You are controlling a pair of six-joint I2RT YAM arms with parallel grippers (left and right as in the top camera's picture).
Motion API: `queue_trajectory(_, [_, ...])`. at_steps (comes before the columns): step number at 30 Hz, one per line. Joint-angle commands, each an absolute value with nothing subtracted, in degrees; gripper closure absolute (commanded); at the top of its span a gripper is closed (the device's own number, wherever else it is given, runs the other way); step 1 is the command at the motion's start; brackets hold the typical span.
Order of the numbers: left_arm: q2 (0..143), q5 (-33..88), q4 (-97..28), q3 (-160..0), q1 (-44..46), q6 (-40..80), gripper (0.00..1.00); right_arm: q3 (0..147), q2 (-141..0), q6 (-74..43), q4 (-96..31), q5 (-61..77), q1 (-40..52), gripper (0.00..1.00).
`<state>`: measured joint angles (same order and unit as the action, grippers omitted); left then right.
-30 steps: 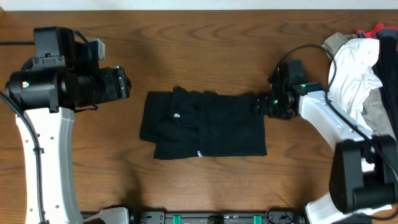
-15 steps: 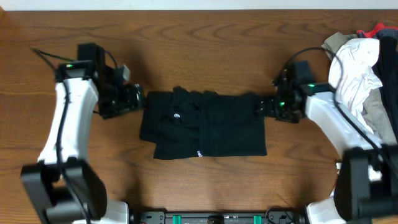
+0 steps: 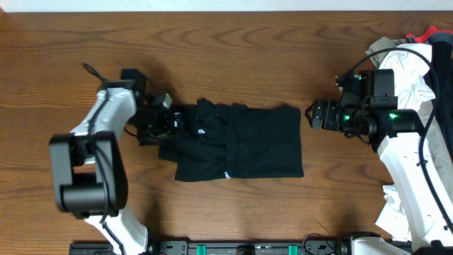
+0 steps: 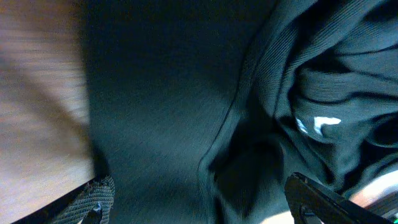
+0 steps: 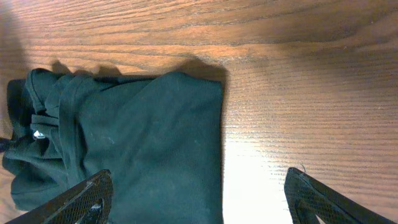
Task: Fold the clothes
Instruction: 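Move the left gripper to the shirt's left end and grasp it, then lift the left end with the left gripper and fold it rightward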
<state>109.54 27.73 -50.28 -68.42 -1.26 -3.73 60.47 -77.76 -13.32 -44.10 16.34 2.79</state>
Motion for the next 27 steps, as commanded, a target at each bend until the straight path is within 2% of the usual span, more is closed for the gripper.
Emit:
queue_trajectory(1, [112.5, 28.5, -49.3, -67.6, 0.7, -5.1, 0.10, 60.8, -76.7, -12.5, -44.8, 16.8, 2.3, 0.14])
queue_trajectory(10, [116.5, 29.6, -43.8, -67.6, 4.7, -4.3, 0.11, 60.8, -76.7, -11.7, -45.9, 16.8, 2.3, 0.15])
queue_trajectory(11, [116.5, 29.6, -43.5, -67.6, 5.2, -4.2, 0.14, 60.8, -76.7, -11.7, -45.9, 16.8, 2.3, 0.15])
queue_trajectory(13, [116.5, 29.6, -43.5, -67.6, 6.0, -3.6, 0.40, 60.8, -76.7, -11.7, -46.0, 16.8, 2.3, 0.15])
queue_trajectory(14, [116.5, 29.6, -43.7, -67.6, 6.2, -2.9, 0.58, 60.8, -76.7, -11.7, -46.1, 16.8, 2.3, 0.15])
queue_trajectory(17, [116.3, 29.6, -44.7, -67.7, 6.2, -2.3, 0.85, 60.8, -76.7, -11.6, -46.1, 16.8, 2.3, 0.15])
queue_trajectory(18, [116.0, 29.6, -45.7, -68.0, 6.1, -2.3, 0.91, 60.8, -76.7, -11.5, -46.1, 16.8, 2.3, 0.15])
queue_trajectory(19, [115.7, 29.3, -46.8, -68.5, 6.0, -2.3, 0.94, 60.8, -76.7, -11.5, -46.1, 16.8, 2.3, 0.15])
queue_trajectory(27, [104.9, 18.5, -61.9, -77.8, 5.0, -2.3, 0.94, 60.8, -76.7, -11.0, -46.2, 16.8, 2.3, 0.16])
